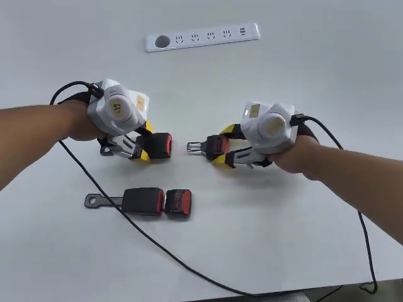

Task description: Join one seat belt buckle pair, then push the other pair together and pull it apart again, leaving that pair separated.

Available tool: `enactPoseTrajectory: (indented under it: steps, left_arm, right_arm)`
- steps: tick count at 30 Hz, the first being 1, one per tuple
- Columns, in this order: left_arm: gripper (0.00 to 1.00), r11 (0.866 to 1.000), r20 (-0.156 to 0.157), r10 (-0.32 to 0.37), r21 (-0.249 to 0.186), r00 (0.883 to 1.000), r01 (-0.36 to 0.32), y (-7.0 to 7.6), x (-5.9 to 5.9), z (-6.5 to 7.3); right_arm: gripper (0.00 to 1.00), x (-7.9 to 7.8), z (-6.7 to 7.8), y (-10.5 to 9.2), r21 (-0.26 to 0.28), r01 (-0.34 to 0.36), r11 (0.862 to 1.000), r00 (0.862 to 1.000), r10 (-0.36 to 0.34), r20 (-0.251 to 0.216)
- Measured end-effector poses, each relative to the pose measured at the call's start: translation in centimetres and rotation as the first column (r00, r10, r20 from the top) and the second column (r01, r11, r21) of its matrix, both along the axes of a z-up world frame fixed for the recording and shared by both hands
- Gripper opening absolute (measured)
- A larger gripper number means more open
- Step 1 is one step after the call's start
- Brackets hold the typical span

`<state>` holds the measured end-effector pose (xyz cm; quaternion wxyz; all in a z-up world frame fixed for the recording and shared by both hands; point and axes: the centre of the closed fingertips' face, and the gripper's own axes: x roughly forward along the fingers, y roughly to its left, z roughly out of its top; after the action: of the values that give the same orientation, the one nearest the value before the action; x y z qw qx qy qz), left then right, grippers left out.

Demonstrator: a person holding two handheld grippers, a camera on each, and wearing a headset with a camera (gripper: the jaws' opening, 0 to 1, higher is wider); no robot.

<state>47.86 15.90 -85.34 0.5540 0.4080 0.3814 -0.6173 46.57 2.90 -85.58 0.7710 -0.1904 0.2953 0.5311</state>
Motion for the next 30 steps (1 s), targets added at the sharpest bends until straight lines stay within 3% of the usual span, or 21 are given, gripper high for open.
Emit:
enactPoseTrajectory:
  steps: [8, 30]
  left_arm:
    - [0.34, 1.000, -0.001, 0.009, -0.002, 1.000, -0.009, 0.0, 0.0, 0.1]
    - [0.34, 1.000, -0.001, 0.019, 0.010, 1.000, -0.019, 0.0, -0.1, 0.1]
  right_arm:
    - [0.36, -0.9, 0.6, -2.1, -0.018, 0.002, 1.000, 1.000, -0.003, -0.020]
    - [0.36, -0.5, -0.1, -6.3, -0.037, 0.047, 0.998, 0.999, -0.048, -0.022]
